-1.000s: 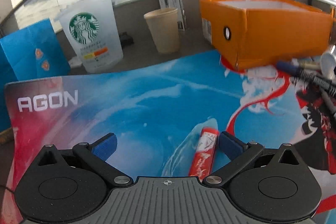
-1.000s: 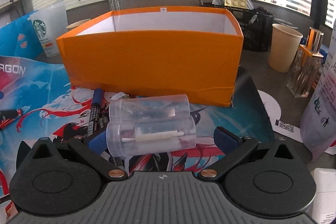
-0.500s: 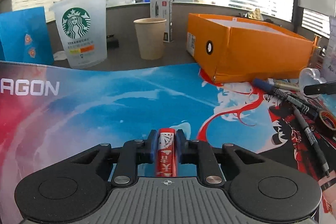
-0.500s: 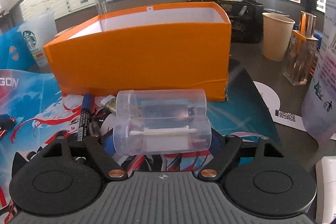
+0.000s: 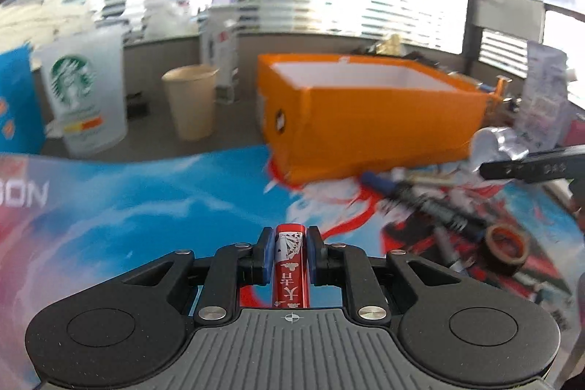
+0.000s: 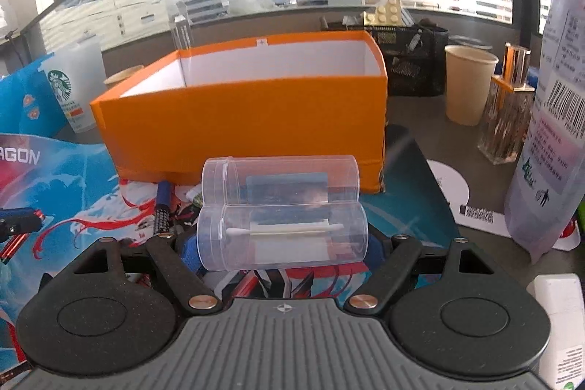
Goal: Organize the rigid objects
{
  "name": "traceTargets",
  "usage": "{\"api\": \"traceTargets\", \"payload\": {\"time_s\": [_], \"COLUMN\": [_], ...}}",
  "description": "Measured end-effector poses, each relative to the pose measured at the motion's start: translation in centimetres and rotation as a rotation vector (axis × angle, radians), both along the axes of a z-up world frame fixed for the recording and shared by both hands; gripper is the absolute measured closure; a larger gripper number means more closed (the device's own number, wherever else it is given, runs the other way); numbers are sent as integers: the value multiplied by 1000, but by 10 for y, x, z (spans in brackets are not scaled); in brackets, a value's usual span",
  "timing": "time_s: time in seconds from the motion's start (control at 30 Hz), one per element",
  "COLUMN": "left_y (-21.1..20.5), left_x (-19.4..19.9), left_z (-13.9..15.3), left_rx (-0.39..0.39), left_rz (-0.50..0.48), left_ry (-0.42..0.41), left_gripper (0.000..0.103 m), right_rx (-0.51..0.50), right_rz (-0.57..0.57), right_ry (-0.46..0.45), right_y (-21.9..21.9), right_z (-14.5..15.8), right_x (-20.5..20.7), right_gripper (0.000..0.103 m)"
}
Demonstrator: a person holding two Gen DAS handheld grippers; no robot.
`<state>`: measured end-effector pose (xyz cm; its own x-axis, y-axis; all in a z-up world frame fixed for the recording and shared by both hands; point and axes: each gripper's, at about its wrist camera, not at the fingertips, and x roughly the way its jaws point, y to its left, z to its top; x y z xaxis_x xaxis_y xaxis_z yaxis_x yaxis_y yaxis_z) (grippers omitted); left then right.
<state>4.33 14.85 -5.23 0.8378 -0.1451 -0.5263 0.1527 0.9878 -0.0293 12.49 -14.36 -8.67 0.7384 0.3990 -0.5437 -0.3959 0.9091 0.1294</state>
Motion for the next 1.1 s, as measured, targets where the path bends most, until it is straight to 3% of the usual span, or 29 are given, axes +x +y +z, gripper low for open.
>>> {"api": "traceTargets", "payload": {"time_s": [0.6, 1.1], "left_y": [-54, -63], "left_x": [29, 60], "left_z": [69, 100], "left_rx": [2, -24], "left_rz": [-151, -162], "left_ry": [-154, -221], "left_gripper": [87, 87], "right_rx": [3, 15], "right_rz": [28, 57], "right_ry": [-90, -160], "right_y": [6, 18], "right_z": [37, 69], "right_x": [-6, 9], "right_gripper": [25, 24]}}
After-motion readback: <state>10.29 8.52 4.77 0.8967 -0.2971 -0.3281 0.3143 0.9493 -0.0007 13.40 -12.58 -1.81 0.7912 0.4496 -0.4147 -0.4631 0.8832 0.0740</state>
